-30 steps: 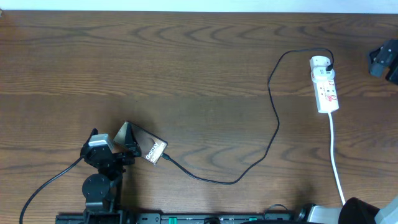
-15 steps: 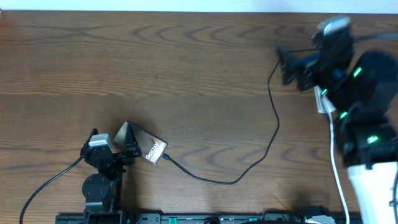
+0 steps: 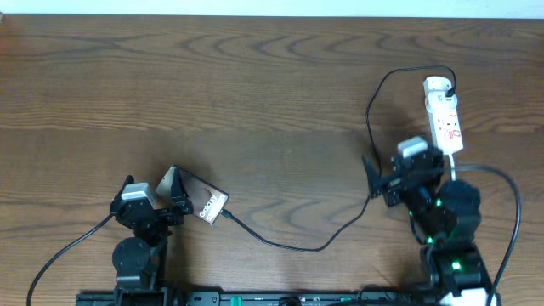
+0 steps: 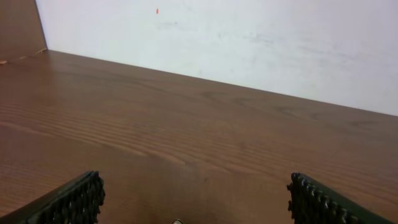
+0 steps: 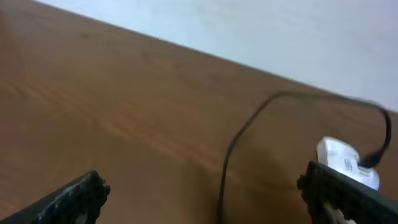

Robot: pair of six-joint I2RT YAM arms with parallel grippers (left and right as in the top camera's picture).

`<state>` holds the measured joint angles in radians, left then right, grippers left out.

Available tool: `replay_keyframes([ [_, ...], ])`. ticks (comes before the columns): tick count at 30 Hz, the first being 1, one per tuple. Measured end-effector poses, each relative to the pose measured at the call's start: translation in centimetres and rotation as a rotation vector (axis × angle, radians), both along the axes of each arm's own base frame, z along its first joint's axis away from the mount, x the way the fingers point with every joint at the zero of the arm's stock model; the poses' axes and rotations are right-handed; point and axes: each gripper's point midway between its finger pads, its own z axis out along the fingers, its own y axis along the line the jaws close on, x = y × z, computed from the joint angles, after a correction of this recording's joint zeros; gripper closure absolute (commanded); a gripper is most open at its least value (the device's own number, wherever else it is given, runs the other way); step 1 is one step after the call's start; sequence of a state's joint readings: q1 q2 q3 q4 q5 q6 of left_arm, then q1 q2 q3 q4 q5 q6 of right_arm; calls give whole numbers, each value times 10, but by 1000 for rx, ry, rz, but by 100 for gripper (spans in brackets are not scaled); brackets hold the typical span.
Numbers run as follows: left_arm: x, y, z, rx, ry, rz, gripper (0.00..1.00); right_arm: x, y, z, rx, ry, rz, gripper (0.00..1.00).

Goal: Plug charger to phone and switch on socket

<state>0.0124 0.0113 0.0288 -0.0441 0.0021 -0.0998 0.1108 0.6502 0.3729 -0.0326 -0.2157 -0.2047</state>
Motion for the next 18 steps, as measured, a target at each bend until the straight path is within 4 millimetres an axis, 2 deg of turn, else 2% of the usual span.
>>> replay_keyframes([
  [6,0,0,0,0,-1,0,7,-22,-4,-33,-3,-8,-10,1],
  [18,0,0,0,0,0,0,7,-46,-9,-59,4,-93,-23,1],
])
